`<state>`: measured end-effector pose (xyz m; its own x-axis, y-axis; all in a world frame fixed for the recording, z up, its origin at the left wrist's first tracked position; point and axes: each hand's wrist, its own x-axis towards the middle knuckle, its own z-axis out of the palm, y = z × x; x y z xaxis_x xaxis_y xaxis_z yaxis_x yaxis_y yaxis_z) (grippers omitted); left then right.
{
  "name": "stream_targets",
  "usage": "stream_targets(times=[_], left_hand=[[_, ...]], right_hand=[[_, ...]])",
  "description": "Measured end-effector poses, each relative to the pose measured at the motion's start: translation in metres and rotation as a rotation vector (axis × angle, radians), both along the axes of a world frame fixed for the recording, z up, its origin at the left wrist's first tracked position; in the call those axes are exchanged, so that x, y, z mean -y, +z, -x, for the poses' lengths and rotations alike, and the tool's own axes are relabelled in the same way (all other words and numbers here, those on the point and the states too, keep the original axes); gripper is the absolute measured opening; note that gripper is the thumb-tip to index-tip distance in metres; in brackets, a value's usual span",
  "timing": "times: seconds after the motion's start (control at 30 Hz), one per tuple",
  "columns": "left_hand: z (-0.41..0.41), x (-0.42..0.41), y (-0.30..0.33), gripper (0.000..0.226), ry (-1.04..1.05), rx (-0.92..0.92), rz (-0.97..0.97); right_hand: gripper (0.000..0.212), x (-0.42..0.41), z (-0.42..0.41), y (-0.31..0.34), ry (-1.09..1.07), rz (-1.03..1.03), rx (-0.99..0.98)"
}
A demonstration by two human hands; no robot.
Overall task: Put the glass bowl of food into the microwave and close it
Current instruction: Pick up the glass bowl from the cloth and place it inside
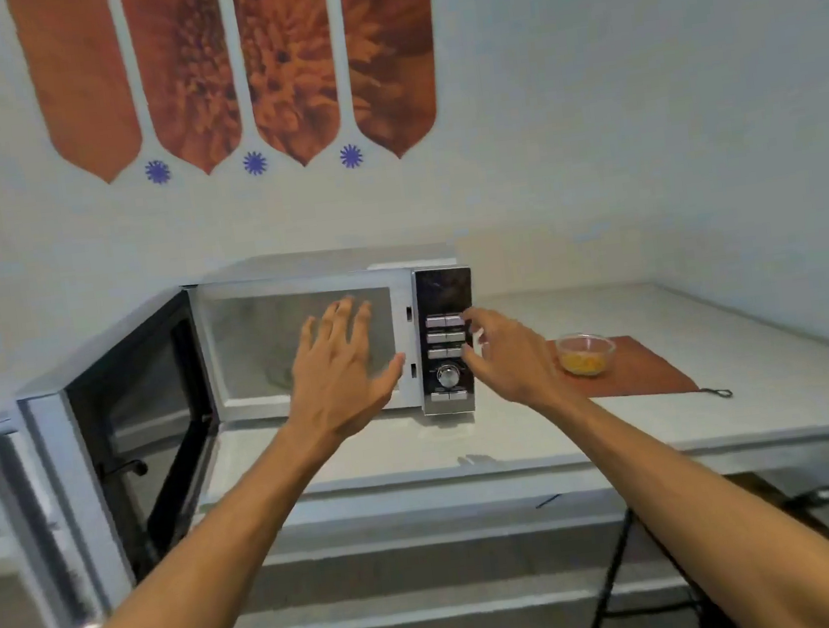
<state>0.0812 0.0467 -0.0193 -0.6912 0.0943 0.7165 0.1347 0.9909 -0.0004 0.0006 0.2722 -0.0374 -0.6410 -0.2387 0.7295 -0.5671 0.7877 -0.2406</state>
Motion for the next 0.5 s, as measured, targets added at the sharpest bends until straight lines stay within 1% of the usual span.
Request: stream_targets(times=[0.23, 0.37, 0.5], left_hand=[[0.042, -0.071, -0.021, 0.078, -0.227, 0.095, -0.055], [0.080, -0.115, -0.038, 0.073, -0.350, 0.188, -0.182], [0.117, -0.156, -0.052, 0.070, -0.376, 0.262, -0.304]], right_hand=[[0.041, -0.076, 0.012, -0.016, -0.140, 0.091, 0.124], [0.037, -0.124, 0.031, -0.027, -0.160, 0.125, 0.150], [0.033, -0.169, 0.054, -0.037, -0.165, 0.146, 0.164]])
